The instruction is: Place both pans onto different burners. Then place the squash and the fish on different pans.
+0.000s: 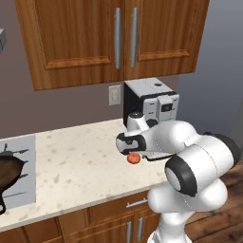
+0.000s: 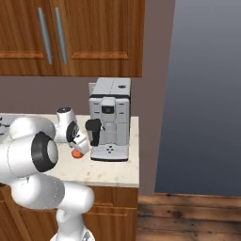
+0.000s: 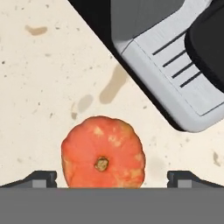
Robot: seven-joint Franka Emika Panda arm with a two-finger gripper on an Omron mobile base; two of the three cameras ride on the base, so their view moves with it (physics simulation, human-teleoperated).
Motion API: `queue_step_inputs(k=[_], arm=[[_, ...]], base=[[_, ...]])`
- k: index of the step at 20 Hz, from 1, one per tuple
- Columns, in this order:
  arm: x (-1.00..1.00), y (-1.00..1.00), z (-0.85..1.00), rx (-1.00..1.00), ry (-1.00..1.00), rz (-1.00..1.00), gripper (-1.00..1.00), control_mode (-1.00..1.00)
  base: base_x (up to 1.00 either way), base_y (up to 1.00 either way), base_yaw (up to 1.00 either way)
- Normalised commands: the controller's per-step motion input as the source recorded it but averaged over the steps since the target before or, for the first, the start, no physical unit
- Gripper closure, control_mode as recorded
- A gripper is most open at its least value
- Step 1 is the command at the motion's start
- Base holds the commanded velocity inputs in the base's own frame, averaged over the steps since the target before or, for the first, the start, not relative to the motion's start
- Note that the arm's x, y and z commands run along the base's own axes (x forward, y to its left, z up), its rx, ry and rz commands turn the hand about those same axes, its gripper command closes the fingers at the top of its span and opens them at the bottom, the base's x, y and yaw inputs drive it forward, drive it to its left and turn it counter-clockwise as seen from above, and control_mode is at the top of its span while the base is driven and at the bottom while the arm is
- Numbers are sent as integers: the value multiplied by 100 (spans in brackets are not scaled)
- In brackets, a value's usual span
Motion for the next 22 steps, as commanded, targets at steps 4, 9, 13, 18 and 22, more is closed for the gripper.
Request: queue_step_inputs(k=[4, 9, 13, 18, 22], arm=[[25, 0, -28, 0, 6, -3, -100, -100], [21, 3, -34, 0, 7, -3, -100, -100], [8, 16, -44, 0, 8, -3, -100, -100], [2, 17, -51, 0, 10, -4, 100, -100], [2, 8, -19, 0, 6, -2, 100, -100]], base=[[0, 0, 0], [0, 0, 0], [0, 0, 0], [0, 0, 0], [0, 0, 0]])
